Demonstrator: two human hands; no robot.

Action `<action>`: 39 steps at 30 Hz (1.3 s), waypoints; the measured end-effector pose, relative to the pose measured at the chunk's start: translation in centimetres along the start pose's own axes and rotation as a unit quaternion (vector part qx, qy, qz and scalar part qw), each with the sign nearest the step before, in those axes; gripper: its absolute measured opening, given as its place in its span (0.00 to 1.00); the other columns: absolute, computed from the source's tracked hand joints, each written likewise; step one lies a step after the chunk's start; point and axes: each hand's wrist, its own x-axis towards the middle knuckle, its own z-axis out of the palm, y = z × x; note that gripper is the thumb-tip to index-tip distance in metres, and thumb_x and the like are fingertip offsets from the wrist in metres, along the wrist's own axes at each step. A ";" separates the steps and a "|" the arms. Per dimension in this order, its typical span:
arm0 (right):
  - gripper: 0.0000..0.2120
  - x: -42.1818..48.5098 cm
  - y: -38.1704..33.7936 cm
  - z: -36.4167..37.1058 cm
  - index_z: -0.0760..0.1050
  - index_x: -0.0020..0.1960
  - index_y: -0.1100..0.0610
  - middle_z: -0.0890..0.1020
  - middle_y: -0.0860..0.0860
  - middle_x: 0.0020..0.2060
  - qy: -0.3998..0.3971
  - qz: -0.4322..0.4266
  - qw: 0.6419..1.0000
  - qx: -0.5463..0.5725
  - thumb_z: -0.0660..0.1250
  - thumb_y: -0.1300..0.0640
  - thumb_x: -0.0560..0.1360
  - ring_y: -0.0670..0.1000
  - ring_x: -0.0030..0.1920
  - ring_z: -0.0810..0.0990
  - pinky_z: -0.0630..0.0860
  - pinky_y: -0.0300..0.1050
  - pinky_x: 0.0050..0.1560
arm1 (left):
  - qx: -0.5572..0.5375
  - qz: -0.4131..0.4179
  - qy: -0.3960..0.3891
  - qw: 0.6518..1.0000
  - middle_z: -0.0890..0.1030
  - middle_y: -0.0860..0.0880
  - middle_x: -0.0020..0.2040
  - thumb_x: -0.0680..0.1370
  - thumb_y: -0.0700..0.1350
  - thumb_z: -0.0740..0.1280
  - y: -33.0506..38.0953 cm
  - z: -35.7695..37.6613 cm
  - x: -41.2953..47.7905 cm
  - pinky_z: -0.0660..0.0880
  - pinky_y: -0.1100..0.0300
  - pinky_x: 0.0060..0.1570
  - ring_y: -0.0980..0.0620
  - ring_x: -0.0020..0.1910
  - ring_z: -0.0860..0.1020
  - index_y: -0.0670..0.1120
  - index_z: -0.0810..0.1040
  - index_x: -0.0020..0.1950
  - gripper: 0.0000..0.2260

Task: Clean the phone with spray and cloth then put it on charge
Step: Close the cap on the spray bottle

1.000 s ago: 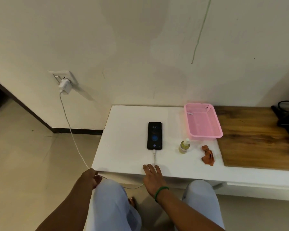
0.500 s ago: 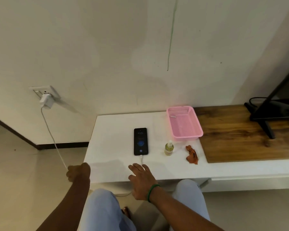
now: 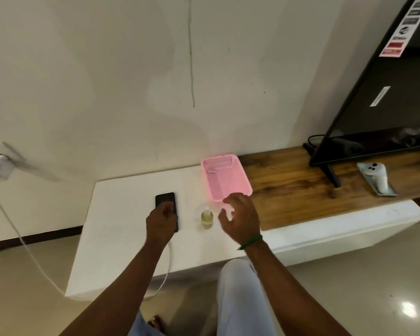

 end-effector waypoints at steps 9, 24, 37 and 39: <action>0.02 -0.4 8.9 -1.2 0.76 0.37 0.68 0.79 0.62 0.36 -0.002 0.256 0.966 -0.030 0.65 0.71 0.66 0.60 0.37 0.76 0.70 0.45 0.37 | -0.003 -0.039 -0.148 0.988 0.70 0.44 0.70 0.71 0.32 0.68 -0.9 5.7 -0.3 0.74 0.55 0.58 0.47 0.66 0.72 0.45 0.64 0.75 0.33; 0.14 -0.2 11.8 3.1 0.76 0.58 0.62 0.74 0.57 0.57 -0.265 0.224 0.929 -0.130 0.63 0.64 0.74 0.58 0.56 0.75 0.72 0.48 0.58 | 0.040 -0.022 -0.167 0.985 0.72 0.44 0.67 0.64 0.43 0.79 -2.0 9.9 1.4 0.69 0.48 0.65 0.44 0.64 0.73 0.48 0.67 0.73 0.39; 0.13 0.3 12.4 3.3 0.76 0.59 0.61 0.77 0.58 0.57 -0.261 0.218 0.931 -0.135 0.63 0.64 0.75 0.55 0.58 0.75 0.70 0.45 0.60 | 0.023 0.005 -0.127 0.992 0.83 0.52 0.49 0.67 0.45 0.78 -2.2 10.4 1.5 0.69 0.63 0.48 0.52 0.46 0.78 0.50 0.81 0.57 0.20; 0.15 0.6 11.5 3.0 0.75 0.60 0.61 0.78 0.57 0.56 -0.209 0.232 0.947 -0.080 0.65 0.66 0.73 0.55 0.56 0.76 0.71 0.45 0.59 | 0.022 0.003 -0.133 0.991 0.83 0.52 0.49 0.66 0.45 0.78 -2.4 10.4 1.4 0.71 0.63 0.48 0.51 0.46 0.79 0.50 0.81 0.57 0.20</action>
